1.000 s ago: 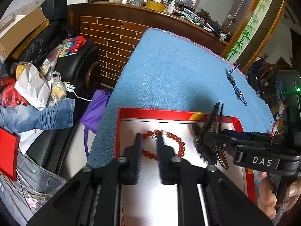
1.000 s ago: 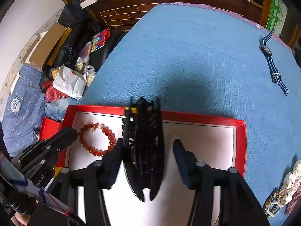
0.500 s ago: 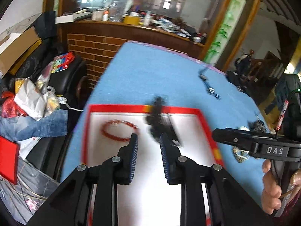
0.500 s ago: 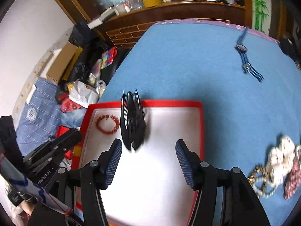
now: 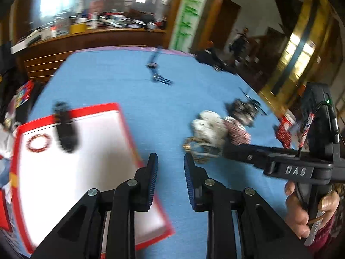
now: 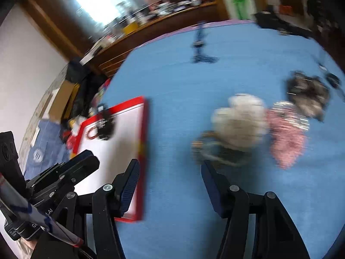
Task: Organize jewelry
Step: 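Open both grippers to drop the bracelet and clip in the tray, then grasp the black lace scrunchie with the left gripper while the right gripper grasps the black beaded strap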
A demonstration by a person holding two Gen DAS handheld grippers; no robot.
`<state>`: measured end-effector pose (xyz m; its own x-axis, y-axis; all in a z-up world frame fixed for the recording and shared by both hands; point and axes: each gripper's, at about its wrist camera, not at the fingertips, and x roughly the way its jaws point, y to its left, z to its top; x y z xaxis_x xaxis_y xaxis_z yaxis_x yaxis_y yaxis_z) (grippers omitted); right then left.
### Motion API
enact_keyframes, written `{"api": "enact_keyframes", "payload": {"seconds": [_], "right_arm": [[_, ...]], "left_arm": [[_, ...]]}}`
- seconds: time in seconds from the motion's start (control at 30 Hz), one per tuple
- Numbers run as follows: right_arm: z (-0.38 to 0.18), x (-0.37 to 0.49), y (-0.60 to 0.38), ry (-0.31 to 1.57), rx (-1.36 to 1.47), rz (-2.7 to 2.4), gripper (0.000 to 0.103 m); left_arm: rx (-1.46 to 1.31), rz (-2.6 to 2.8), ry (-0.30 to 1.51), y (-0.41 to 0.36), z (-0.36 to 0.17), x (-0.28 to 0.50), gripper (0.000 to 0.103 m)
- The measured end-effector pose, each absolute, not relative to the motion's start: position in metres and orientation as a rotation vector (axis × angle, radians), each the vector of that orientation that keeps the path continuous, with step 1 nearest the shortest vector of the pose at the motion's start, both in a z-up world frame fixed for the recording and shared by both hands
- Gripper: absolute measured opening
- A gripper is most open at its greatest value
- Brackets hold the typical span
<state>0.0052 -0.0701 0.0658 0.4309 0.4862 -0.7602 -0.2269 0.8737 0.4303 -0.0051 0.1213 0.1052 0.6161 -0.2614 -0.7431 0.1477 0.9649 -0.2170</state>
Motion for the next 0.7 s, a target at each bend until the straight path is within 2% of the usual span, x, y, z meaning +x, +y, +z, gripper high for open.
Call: {"api": "enact_keyframes", "payload": {"seconds": [0.2,0.37,0.47,0.7], "right_arm": [[0.064,0.005,-0.189,1.012,0.343,0.262,0.063],[0.072,0.042,-0.264,0.987,0.349,0.094,0.062],[0.073,0.075,-0.280,0.992,0.306,0.077,0.046],[0.057,0.148,-0.280,1.011,0.214,-0.003,0.033]], "left_arm": [[-0.097,-0.319,0.929,0.055,0.095,0.023,0.024],[-0.082,-0.358,0.957,0.007,0.092,0.053,0.023],[-0.073,-0.369,0.972,-0.013,0.086,0.066,0.023],[-0.043,-0.377,1.007,-0.018,0.070,0.085,0.023]]}}
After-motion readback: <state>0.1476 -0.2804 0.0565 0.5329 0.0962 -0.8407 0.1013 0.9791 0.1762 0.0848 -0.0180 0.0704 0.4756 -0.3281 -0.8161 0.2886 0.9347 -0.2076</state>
